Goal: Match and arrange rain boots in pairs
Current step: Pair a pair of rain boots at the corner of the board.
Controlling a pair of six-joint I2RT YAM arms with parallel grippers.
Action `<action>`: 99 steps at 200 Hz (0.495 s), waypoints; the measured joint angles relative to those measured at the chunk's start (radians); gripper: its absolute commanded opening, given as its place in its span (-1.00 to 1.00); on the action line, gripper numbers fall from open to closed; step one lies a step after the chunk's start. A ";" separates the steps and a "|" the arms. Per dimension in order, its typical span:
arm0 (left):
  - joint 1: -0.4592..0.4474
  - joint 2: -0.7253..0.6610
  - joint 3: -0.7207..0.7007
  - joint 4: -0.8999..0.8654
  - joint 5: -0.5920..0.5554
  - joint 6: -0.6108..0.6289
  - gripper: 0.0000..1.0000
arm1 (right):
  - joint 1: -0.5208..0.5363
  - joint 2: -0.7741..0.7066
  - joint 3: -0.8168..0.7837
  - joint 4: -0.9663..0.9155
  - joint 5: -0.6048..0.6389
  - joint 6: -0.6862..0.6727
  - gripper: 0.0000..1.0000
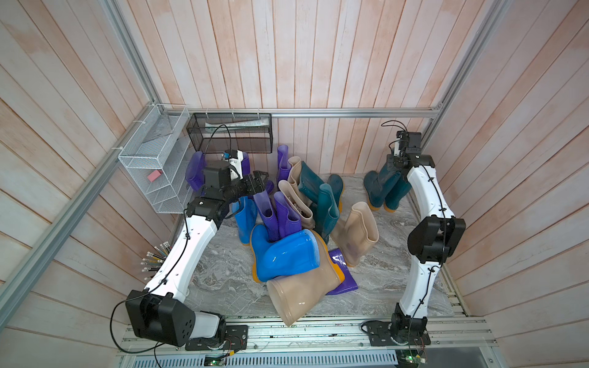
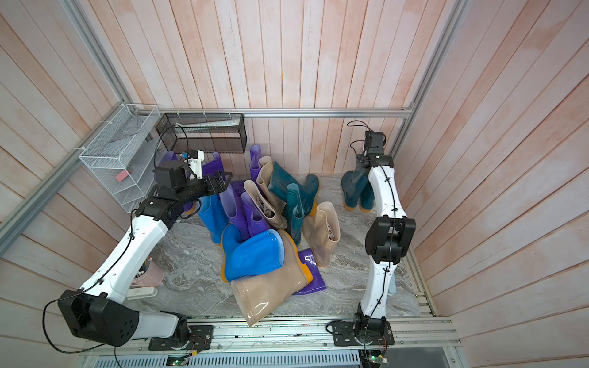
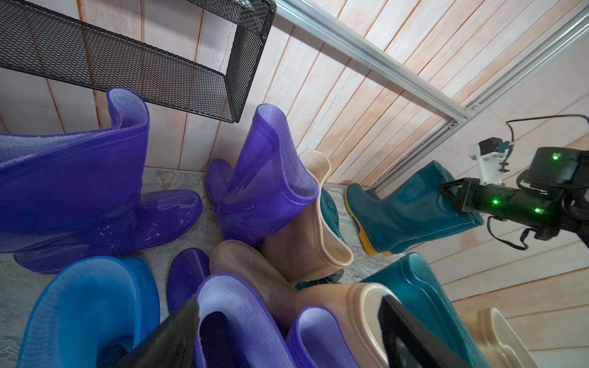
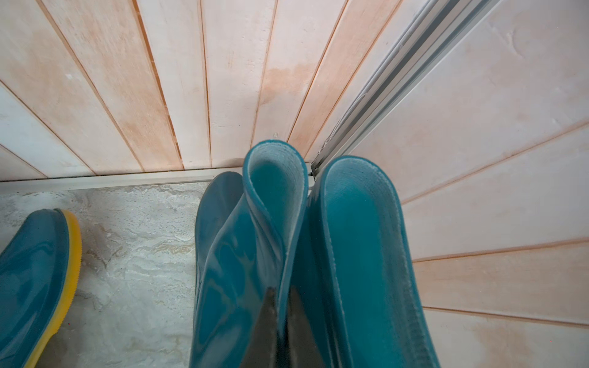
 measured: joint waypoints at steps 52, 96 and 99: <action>0.000 0.002 0.000 0.000 0.000 0.000 0.82 | 0.002 -0.013 -0.028 0.016 0.011 -0.010 -0.36; 0.000 0.005 0.000 0.001 0.010 0.000 0.83 | 0.016 -0.061 -0.031 0.015 0.026 -0.001 0.12; 0.000 0.005 0.000 0.001 0.012 0.000 0.82 | 0.019 -0.068 -0.032 0.016 0.027 -0.003 0.12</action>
